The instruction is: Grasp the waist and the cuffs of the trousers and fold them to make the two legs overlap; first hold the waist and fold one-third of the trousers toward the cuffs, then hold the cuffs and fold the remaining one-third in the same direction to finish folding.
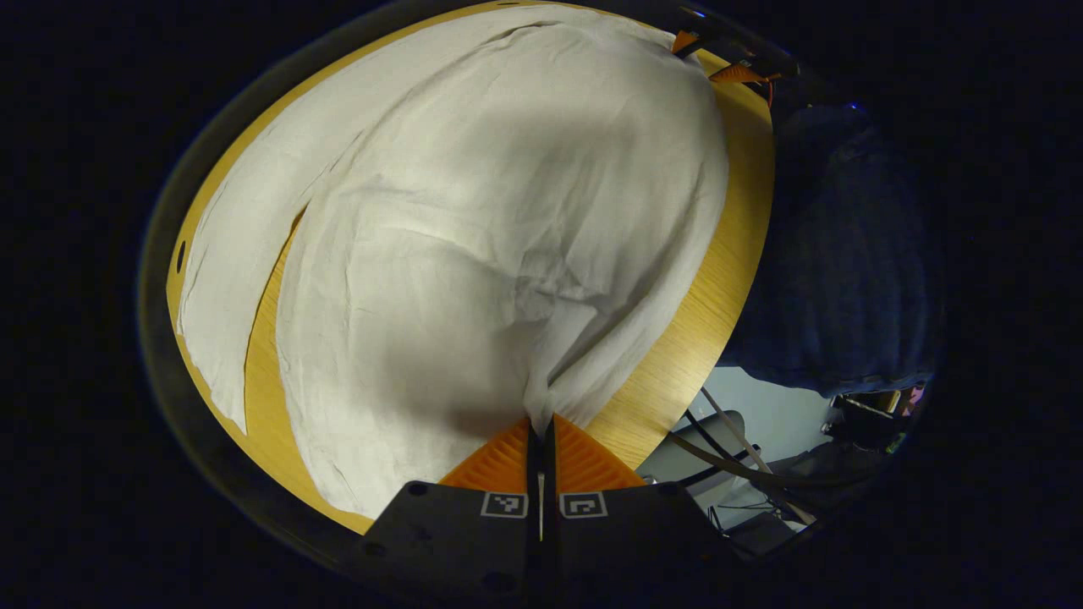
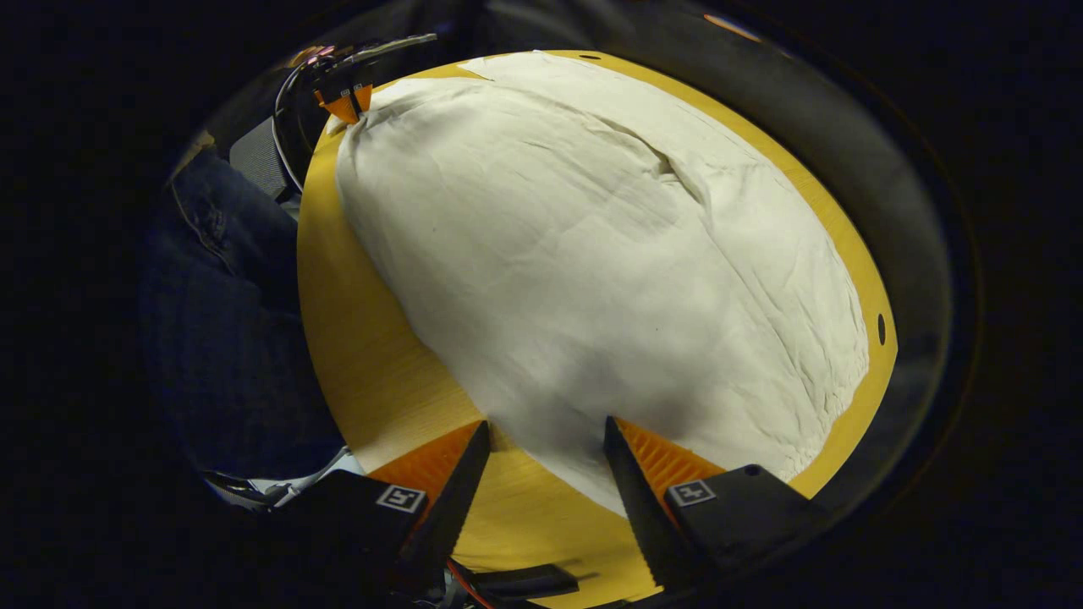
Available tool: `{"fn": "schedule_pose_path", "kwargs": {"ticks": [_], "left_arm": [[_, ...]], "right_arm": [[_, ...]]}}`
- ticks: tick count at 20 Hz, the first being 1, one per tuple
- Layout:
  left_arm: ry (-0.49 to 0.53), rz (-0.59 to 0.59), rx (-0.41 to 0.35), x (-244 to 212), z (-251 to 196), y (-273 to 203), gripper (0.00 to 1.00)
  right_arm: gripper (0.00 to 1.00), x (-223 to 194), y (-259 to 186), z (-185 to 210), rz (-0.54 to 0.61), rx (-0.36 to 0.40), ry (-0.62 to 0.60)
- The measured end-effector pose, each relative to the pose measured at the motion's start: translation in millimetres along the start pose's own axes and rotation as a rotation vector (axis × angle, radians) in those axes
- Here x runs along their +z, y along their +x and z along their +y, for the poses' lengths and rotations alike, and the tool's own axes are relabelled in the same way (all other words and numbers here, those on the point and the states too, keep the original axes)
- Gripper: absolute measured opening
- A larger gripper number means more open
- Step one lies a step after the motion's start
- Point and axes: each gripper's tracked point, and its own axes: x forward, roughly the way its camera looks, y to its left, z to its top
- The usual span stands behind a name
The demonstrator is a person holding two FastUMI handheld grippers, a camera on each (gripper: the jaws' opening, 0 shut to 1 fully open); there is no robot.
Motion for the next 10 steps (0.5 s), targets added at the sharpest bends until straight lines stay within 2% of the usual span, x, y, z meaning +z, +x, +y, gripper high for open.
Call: {"fn": "schedule_pose_path", "kwargs": {"ticks": [1,2,3,4,5,7,9,10], "left_arm": [[-0.001,0.0,0.0,0.7,0.1,-0.4,0.0],[-0.003,0.003,0.001,0.8,0.1,-0.9,0.0],[-0.008,0.003,0.002,0.5,0.0,0.0,0.0],[-0.015,0.003,0.005,0.5,0.1,-0.2,0.0],[-0.018,0.001,0.007,0.6,0.4,-0.3,0.0],[-0.02,0.004,0.01,1.0,0.9,-0.2,0.0],[-0.025,0.006,0.01,1.0,0.9,0.5,0.0],[-0.023,0.005,0.008,1.0,1.2,0.1,0.0]], "right_arm": [[0.75,-1.2,0.3,-2.2,0.006,-0.005,0.014],[0.73,-0.9,-1.0,-4.3,0.013,-0.011,0.027],[0.62,-2.0,-0.1,-5.6,0.021,-0.016,0.039],[0.62,-2.1,0.1,-7.4,0.028,-0.022,0.047],[0.57,-1.4,1.6,-10.9,0.027,-0.037,0.055],[0.18,-1.4,0.2,-17.6,0.026,-0.064,0.067],[0.1,-1.7,0.1,-16.7,0.037,-0.069,0.069],[0.11,-2.0,-0.9,-17.1,0.042,-0.069,0.074]]}}
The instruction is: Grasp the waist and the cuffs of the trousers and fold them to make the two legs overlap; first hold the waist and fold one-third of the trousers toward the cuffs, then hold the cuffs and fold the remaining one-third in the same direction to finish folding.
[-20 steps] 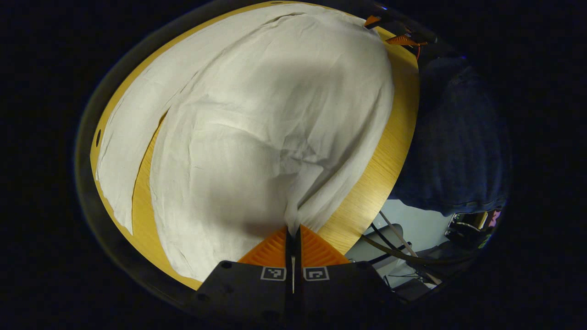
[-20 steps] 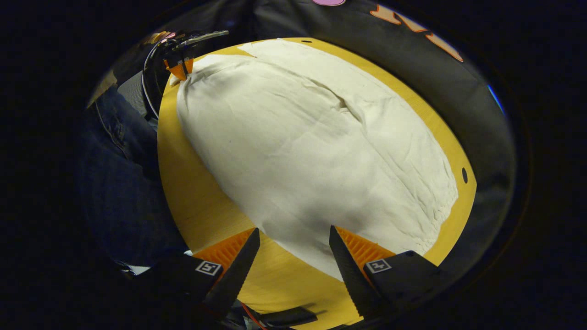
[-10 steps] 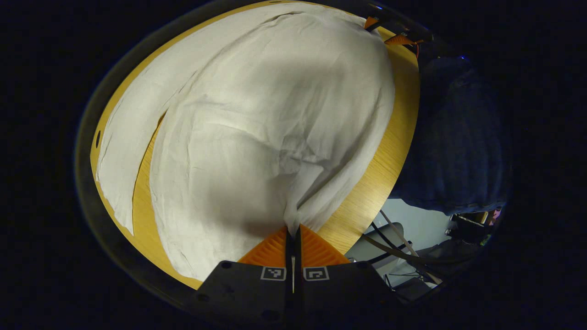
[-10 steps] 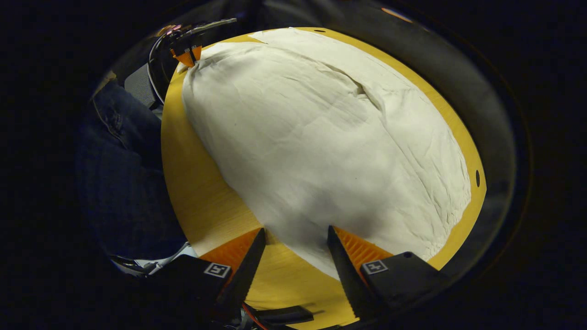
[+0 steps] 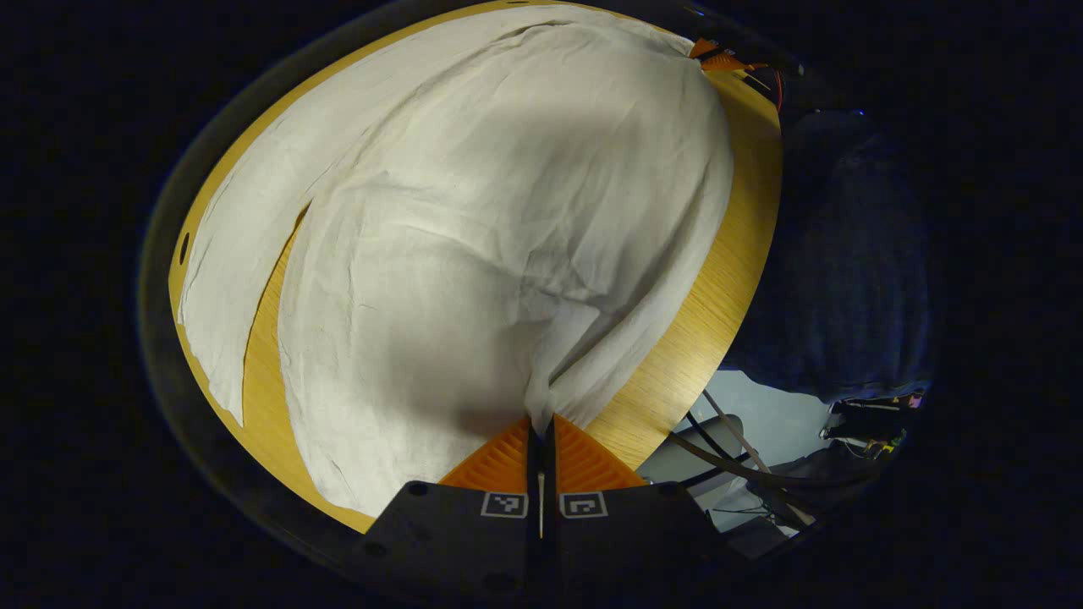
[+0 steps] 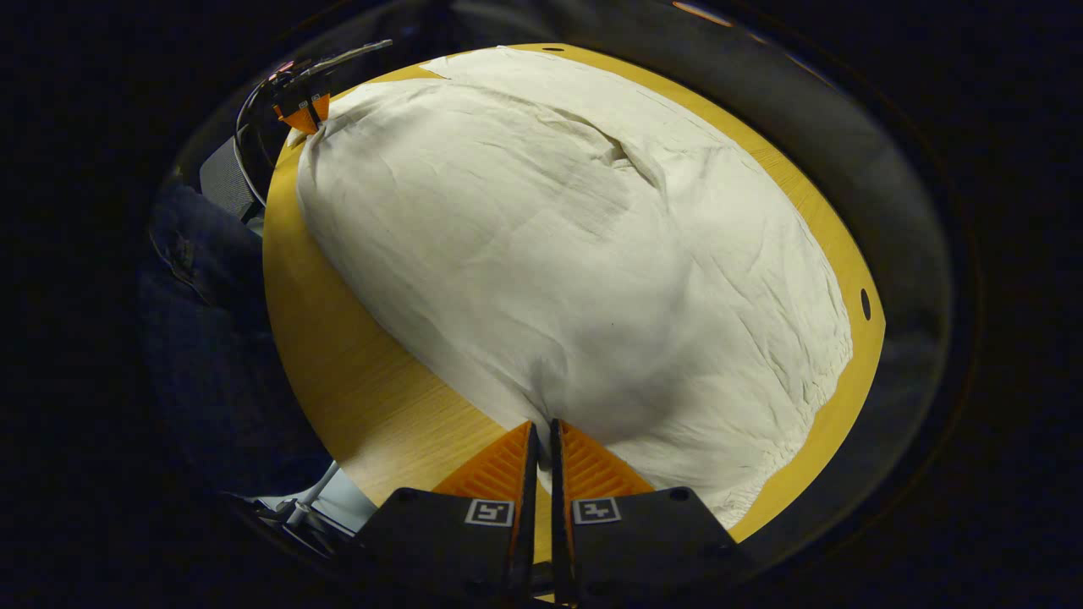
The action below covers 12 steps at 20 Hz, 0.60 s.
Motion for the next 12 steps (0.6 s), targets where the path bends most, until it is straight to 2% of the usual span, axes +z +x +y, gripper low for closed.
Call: {"fn": "schedule_pose_path", "kwargs": {"ticks": [1,2,5,8,12], "left_arm": [[-0.002,0.0,-0.001,-0.1,-0.3,0.2,0.0],[-0.008,-0.001,-0.002,-1.0,0.3,0.4,0.0],[-0.023,-0.012,-0.002,0.4,0.4,0.5,0.0],[-0.047,-0.012,0.004,-0.5,1.2,1.4,0.0],[-0.053,0.0,0.025,-1.0,2.1,1.6,0.0]], "right_arm": [[0.11,2.2,-2.1,-1.1,0.002,-0.001,0.007],[0.06,-0.2,3.8,-0.8,0.015,0.001,0.023],[0.02,-0.1,0.6,-1.1,0.022,-0.011,0.029],[0.02,1.6,-0.2,-1.9,0.016,-0.054,0.028],[0.02,9.7,-7.5,-6.1,-0.014,-0.119,0.088]]}}
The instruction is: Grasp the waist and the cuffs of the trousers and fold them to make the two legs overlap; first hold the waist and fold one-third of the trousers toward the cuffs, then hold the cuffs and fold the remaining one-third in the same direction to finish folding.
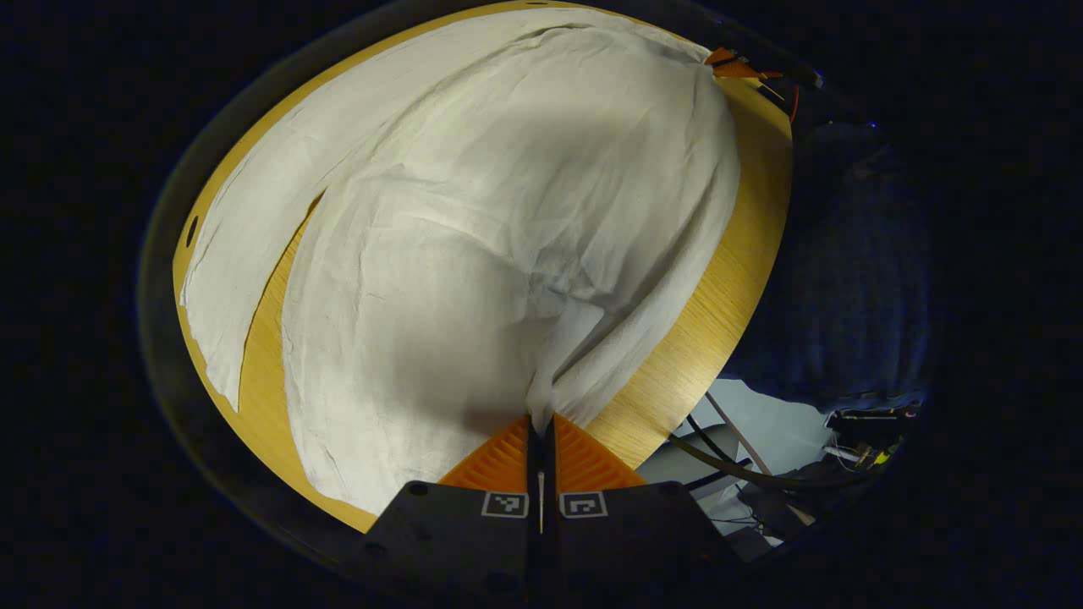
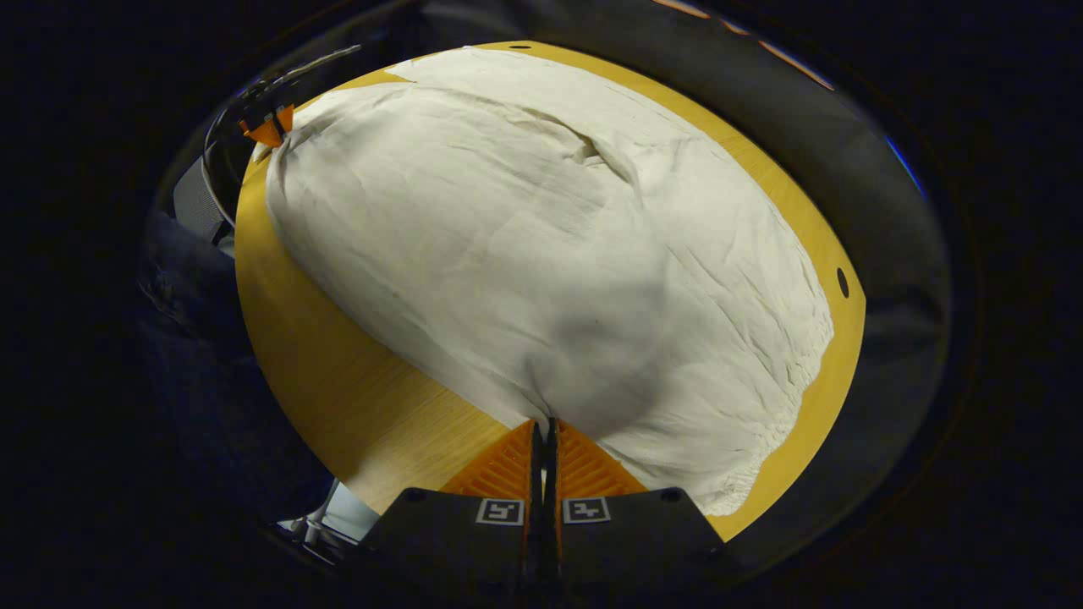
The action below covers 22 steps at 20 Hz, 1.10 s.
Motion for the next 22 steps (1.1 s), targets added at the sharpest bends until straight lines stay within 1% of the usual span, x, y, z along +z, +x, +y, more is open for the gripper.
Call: {"fn": "schedule_pose_path", "kwargs": {"ticks": [3,5,8,9,10,12,14,15,16,17,20,22], "left_arm": [[0.007,0.002,0.059,1.9,7.4,-10.8,0.0],[-0.012,-0.005,0.11,7.2,22.1,-19.0,0.0],[-0.075,-0.029,0.212,25.3,55.5,-36.2,0.0],[-0.101,-0.046,0.243,36.3,66.9,-42.8,0.0],[-0.118,-0.061,0.272,48.0,76.7,-48.9,0.0],[-0.127,-0.092,0.338,75.5,98.2,-60.7,0.0],[-0.117,-0.123,0.435,109.4,127.0,-72.9,0.0],[-0.114,-0.132,0.475,128.0,140.1,-78.6,0.0],[-0.115,-0.149,0.506,149.3,152.4,-83.5,0.0],[-0.122,-0.167,0.536,171.8,164.8,-87.5,0.0],[-0.185,-0.205,0.612,241.1,203.9,-92.9,0.0],[-0.234,-0.222,0.663,291.6,229.4,-92.6,0.0]], "right_arm": [[0.02,12.7,-12.7,-6.8,-0.044,-0.055,0.067],[0.02,23.5,-19.6,-11.9,-0.075,-0.09,0.126],[0.02,53.1,-33.4,-31.6,-0.142,-0.163,0.21],[0.01,60.8,-38.2,-37.1,-0.165,-0.183,0.232],[0.02,71.2,-43.0,-46.1,-0.19,-0.211,0.257],[0.02,93.8,-52.7,-63.8,-0.241,-0.259,0.316],[0.02,117.3,-58.5,-80.7,-0.303,-0.298,0.359],[0.0,123.4,-58.9,-87.0,-0.321,-0.313,0.376],[0.02,132.1,-60.2,-95.0,-0.336,-0.334,0.392],[0.02,138.6,-58.7,-105.9,-0.347,-0.353,0.407],[0.02,168.6,-59.7,-132.9,-0.4,-0.392,0.458],[0.02,194.6,-63.0,-156.9,-0.451,-0.431,0.487]]}}
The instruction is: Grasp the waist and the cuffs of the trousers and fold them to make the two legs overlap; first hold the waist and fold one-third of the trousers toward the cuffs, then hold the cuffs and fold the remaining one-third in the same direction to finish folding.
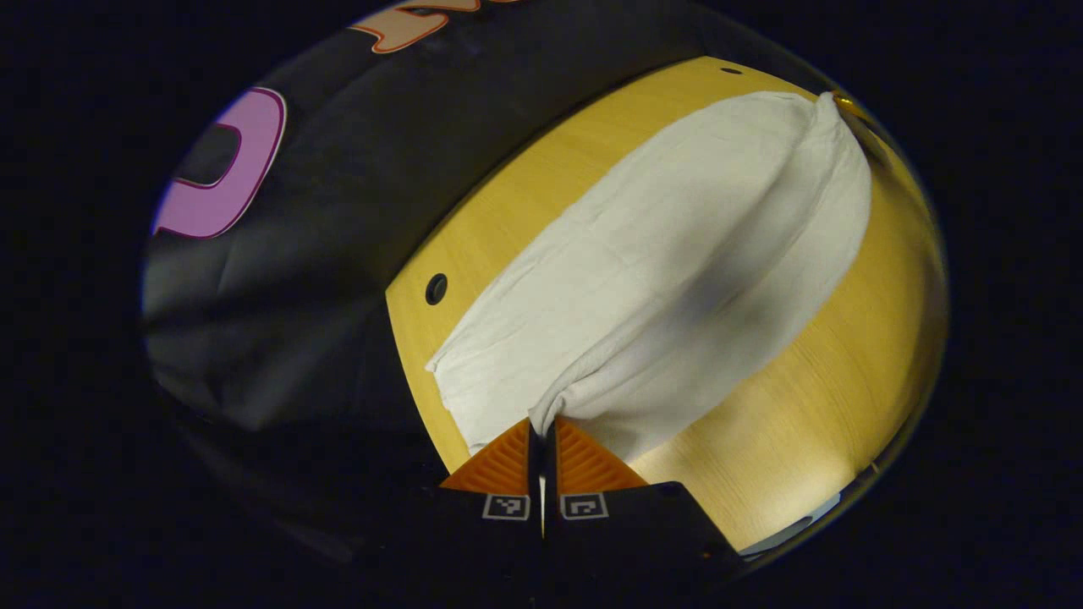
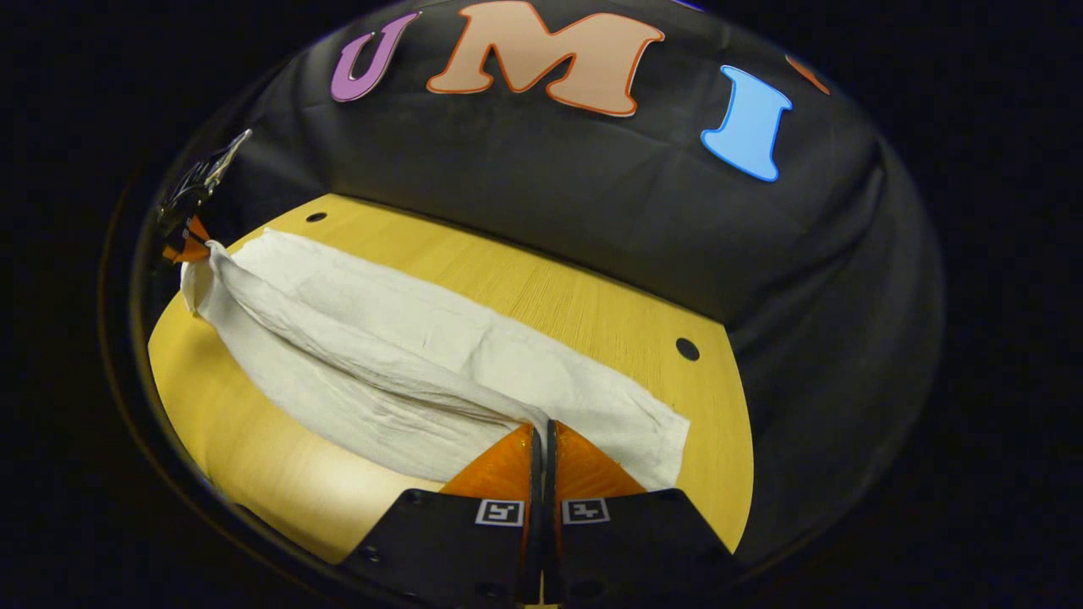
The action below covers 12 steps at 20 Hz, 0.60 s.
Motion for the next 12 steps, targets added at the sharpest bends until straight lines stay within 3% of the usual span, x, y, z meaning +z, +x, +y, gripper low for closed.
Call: {"fn": "schedule_pose_path", "kwargs": {"ticks": [1,2,5,12], "left_arm": [[-0.02,-0.011,0.025,28.1,0.9,12.3,0.0],[-0.036,-0.022,0.047,-13.3,26.3,-7.8,0.0],[-0.072,-0.06,0.113,55.1,24.0,33.4,0.0],[-0.183,-0.085,0.155,71.9,22.2,118.5,0.0]], "right_arm": [[0.02,13.6,9.0,-2.9,-0.024,-0.018,0.017],[0.02,26.1,19.4,-4.9,-0.045,-0.036,0.031],[0.02,48.2,61.4,-3.6,-0.058,-0.05,0.059],[0.02,15.4,162.6,22.3,0.059,0.017,0.154]]}}
